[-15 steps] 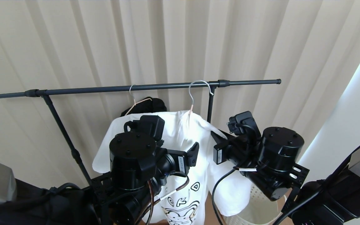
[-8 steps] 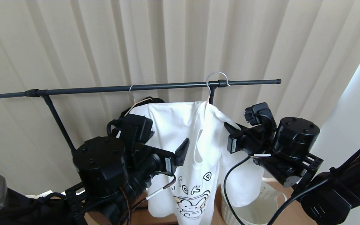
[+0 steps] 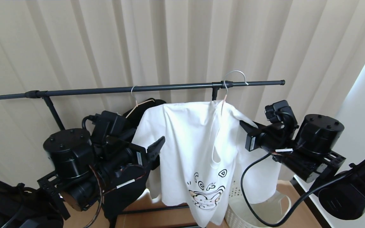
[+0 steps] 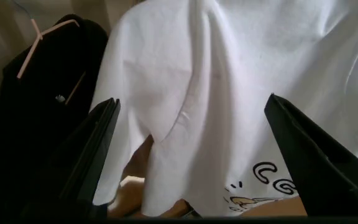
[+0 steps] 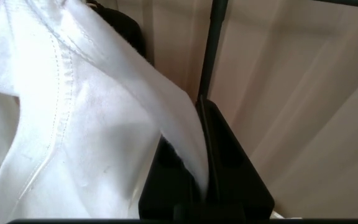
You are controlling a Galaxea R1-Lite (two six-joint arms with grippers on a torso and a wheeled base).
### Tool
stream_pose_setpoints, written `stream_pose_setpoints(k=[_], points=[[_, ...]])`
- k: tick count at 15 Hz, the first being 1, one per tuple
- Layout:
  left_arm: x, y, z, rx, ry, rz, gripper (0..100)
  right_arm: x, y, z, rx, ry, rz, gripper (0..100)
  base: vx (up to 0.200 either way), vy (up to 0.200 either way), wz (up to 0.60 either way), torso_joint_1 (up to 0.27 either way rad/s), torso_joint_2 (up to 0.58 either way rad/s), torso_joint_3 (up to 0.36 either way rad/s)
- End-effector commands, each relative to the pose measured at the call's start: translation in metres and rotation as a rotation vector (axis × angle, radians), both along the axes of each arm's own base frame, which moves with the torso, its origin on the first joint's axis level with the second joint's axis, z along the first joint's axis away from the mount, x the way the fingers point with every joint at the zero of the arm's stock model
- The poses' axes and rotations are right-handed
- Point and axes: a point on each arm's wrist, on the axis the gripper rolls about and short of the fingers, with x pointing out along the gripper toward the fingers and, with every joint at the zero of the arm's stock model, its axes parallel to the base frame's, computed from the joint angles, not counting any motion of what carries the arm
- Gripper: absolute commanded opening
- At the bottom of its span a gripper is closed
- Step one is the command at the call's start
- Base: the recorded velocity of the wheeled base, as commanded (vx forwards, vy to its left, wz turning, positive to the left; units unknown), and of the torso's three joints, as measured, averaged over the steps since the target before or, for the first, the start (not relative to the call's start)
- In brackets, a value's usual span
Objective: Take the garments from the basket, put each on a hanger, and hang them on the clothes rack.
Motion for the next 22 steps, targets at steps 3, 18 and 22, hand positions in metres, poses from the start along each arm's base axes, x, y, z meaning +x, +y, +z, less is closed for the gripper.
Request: stream_pose_setpoints(k=[3,18,22], points=[[0.003,0.029,-0.01,0.021,0.046,-0.036,100,0.002,-0.011,0.0,0.005,-0.013,-0.004,0,0.0,0.0,0.0,0.0,0.0,0.0],[0.024,0.036,-0.032,0.03,0.097,-0.003,0,-0.013,-0.015,0.005,0.008,-0.011,0.079,0,0.0,0.0,0.0,0.0,0.0,0.0],[0.033,0.046,-0.027,0.02,0.073,0.04,0,-0.007,-0.022,0.009,0.014,-0.025,0.055,0,0.0,0.0,0.0,0.0,0.0,0.0]])
